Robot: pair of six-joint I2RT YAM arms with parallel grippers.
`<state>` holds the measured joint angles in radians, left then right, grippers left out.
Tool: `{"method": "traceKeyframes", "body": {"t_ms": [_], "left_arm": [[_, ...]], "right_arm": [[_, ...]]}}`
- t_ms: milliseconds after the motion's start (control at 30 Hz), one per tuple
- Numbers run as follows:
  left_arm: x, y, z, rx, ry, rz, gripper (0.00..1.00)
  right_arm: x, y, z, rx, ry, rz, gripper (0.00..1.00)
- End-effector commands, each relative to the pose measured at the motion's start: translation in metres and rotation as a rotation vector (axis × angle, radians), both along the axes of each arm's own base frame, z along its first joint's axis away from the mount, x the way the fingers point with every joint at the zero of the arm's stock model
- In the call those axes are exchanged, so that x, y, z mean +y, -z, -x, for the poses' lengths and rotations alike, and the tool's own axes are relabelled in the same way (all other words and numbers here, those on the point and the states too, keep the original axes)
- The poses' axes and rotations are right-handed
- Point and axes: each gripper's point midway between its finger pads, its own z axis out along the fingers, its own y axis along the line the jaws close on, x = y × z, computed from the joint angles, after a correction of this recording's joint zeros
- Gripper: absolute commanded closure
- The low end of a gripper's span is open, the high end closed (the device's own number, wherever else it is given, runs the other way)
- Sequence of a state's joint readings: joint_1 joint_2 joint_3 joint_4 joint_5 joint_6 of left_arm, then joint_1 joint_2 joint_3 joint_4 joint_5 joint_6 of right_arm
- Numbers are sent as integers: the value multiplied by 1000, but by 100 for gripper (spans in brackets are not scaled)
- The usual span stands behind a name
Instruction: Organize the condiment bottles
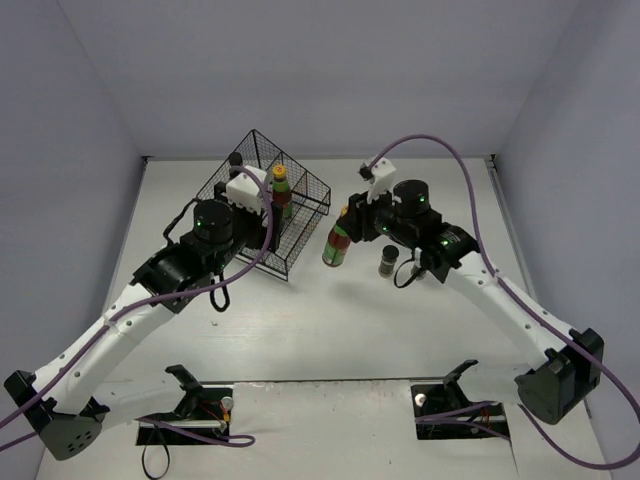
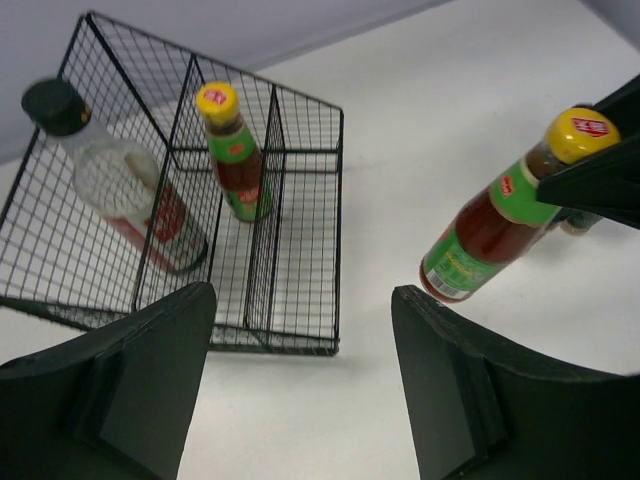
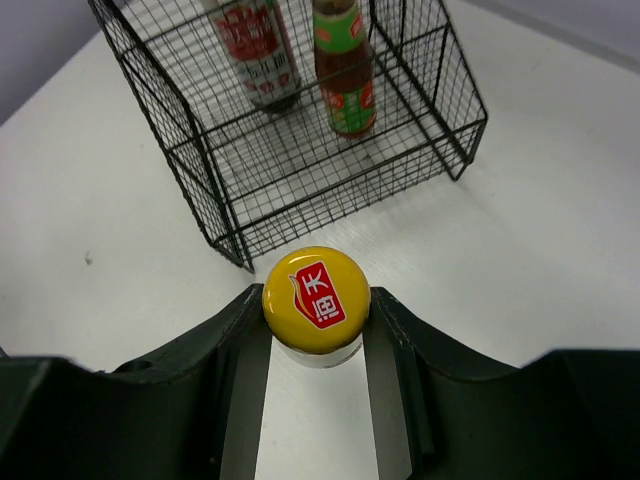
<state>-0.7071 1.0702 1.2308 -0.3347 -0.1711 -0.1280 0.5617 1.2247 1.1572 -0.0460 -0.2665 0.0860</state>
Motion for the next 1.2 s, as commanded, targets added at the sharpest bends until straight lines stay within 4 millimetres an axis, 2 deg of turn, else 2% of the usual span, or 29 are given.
{"method": "traceKeyframes", "body": {"t_ms": [0,33,167,400,633,733,833,967,1100,1167], "left_arm": [[14,-4,11,10,-43,53,29],[14,6,14,33,-45,54,29],[17,24,22,75,-44,56,29],[24,53,31,131,-60,33,29],[24,69,35,156,-52,36,29],[23,73,37,161,-42,36,29],[24,74,38,159,-43,35,29],[24,73,40,148,-34,47,29],[18,73,42,146,1,61,29],[13,74,41,142,18,71,29]], "right_arm": [[26,-43,-25,-203,-4,-129,100],[30,-30,-25,-188,-10,-121,100],[48,-7,-25,-182,-47,-124,100],[69,27,-16,-187,-103,-90,98],[80,49,-4,-188,-139,-33,83],[80,55,-2,-178,-137,-23,75],[81,59,2,-193,-162,-2,56],[81,64,6,-180,-178,11,40],[83,53,10,-170,-189,-20,15],[84,33,9,-188,-188,-34,10]]}}
